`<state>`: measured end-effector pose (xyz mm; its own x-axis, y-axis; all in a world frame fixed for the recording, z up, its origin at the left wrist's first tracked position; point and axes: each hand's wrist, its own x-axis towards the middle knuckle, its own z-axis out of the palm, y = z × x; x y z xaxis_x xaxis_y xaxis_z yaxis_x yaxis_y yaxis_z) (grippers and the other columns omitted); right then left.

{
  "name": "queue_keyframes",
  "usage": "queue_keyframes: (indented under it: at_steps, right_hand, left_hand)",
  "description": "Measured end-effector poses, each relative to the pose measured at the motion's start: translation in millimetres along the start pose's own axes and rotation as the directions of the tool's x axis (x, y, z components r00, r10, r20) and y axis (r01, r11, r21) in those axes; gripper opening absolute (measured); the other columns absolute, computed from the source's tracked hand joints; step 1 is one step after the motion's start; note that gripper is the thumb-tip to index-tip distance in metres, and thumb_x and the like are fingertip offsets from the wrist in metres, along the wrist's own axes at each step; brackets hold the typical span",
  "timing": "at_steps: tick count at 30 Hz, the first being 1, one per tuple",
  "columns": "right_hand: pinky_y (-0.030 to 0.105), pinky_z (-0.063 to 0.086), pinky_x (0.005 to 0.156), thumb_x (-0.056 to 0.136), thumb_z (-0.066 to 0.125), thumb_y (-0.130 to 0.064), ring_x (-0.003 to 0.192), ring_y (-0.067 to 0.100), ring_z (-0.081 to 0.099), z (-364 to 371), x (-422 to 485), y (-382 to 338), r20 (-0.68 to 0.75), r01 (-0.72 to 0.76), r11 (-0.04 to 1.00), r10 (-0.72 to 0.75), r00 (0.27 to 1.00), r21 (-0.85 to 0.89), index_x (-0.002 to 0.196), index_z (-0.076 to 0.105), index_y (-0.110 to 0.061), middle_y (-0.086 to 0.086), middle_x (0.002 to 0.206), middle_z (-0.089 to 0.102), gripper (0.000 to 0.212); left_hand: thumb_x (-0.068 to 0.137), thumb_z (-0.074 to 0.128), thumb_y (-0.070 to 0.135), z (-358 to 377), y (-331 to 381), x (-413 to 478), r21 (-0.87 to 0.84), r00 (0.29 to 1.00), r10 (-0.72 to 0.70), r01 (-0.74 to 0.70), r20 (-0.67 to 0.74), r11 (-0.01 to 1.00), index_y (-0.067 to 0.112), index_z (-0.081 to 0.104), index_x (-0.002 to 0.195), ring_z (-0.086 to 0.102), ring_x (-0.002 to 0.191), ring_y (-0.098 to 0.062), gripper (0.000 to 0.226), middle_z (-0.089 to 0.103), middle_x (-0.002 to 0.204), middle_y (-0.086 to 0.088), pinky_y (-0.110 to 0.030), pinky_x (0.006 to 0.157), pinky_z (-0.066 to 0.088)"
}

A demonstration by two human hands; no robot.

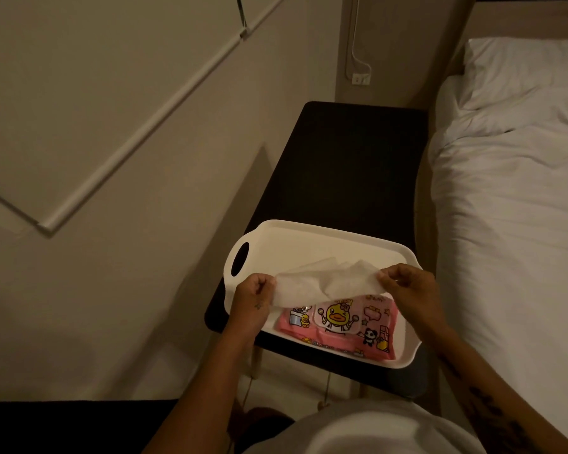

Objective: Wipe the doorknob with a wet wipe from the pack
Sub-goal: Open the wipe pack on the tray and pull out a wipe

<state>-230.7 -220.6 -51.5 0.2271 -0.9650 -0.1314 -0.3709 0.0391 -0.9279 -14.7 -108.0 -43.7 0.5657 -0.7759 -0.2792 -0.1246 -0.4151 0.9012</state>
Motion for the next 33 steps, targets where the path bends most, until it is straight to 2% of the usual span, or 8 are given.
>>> queue_keyframes:
  at_steps: [8,13,18,22,24,28,31,33]
  right_hand:
    - [0.038,0.046,0.07,0.084,0.06,-0.006,0.075,0.024,0.056,-16,7,2,-0.175,-0.051,0.998,0.056,0.983,0.033,0.078,0.065,-0.007,0.009,0.083,0.062,0.007]
    - [0.035,0.043,0.068,0.085,0.06,-0.008,0.073,0.022,0.054,-18,7,10,-0.144,-0.077,0.997,0.078,0.986,0.014,0.081,0.066,-0.006,0.0,0.073,0.058,0.007]
    - [0.012,0.037,0.04,0.085,0.059,-0.007,0.058,0.009,0.047,-15,6,18,-0.087,-0.064,0.994,0.056,0.995,-0.092,0.086,0.067,-0.006,-0.007,0.07,0.056,0.008]
    - [0.005,0.036,0.035,0.086,0.059,-0.007,0.058,0.007,0.046,-15,8,24,-0.065,-0.051,0.988,0.042,0.997,-0.143,0.088,0.066,-0.008,0.003,0.088,0.062,0.008]
    - [0.008,0.041,0.043,0.085,0.058,-0.004,0.063,0.009,0.05,-14,9,24,-0.061,-0.021,0.977,0.008,0.998,-0.214,0.092,0.066,-0.008,0.006,0.098,0.063,0.011]
    - [0.035,0.045,0.084,0.08,0.061,0.002,0.102,0.026,0.053,-6,7,23,0.014,0.137,0.893,-0.146,0.989,-0.428,0.107,0.062,-0.01,0.013,0.119,0.058,0.029]
    - [0.034,0.039,0.091,0.079,0.063,0.0,0.11,0.028,0.048,5,5,15,0.145,0.262,0.85,-0.22,0.965,-0.456,0.109,0.061,-0.011,0.013,0.119,0.057,0.031]
    - [0.041,0.039,0.095,0.08,0.065,-0.013,0.113,0.027,0.046,13,5,11,0.291,0.354,0.786,-0.23,0.928,-0.507,0.112,0.06,-0.015,0.01,0.121,0.056,0.033]
  left_hand:
    - [0.094,0.046,0.018,-13,-4,4,0.046,0.997,-0.013,0.017,-0.082,0.999,0.008,0.056,0.087,0.045,0.063,-0.011,0.016,0.053,0.074,-0.001,-0.019,0.055,0.038]
    - [0.094,0.047,0.019,-13,-11,3,0.096,0.996,-0.014,0.023,-0.093,0.995,0.007,0.056,0.089,0.045,0.063,-0.009,0.015,0.052,0.071,0.004,-0.015,0.054,0.04]
    - [0.093,0.049,0.017,-8,-21,0,0.074,0.993,-0.078,0.085,-0.092,0.994,0.006,0.056,0.086,0.047,0.067,-0.011,0.015,0.053,0.071,0.003,-0.021,0.06,0.039]
    - [0.092,0.05,0.016,-6,-24,-2,0.086,0.99,-0.094,0.103,-0.104,0.991,0.005,0.056,0.086,0.049,0.076,-0.017,0.014,0.054,0.074,0.0,-0.019,0.06,0.039]
    - [0.091,0.051,0.012,-5,-24,-1,0.17,0.992,-0.09,0.104,-0.089,0.98,0.006,0.057,0.097,0.051,0.085,-0.018,0.011,0.059,0.089,-0.006,-0.022,0.064,0.041]
    - [0.085,0.053,-0.001,4,-25,0,0.395,1.0,0.026,-0.018,-0.013,0.918,0.011,0.051,0.12,0.049,0.113,-0.023,0.037,0.052,0.125,-0.008,-0.029,0.09,0.042]
    - [0.087,0.054,0.013,19,-18,0,0.525,0.985,0.12,-0.169,0.126,0.834,0.016,0.051,0.123,0.048,0.118,-0.022,0.036,0.052,0.13,-0.004,-0.037,0.098,0.042]
    - [0.088,0.055,0.028,29,-15,1,0.647,0.971,0.095,-0.218,0.22,0.73,0.021,0.05,0.126,0.047,0.118,-0.021,0.039,0.051,0.132,-0.001,-0.039,0.098,0.038]
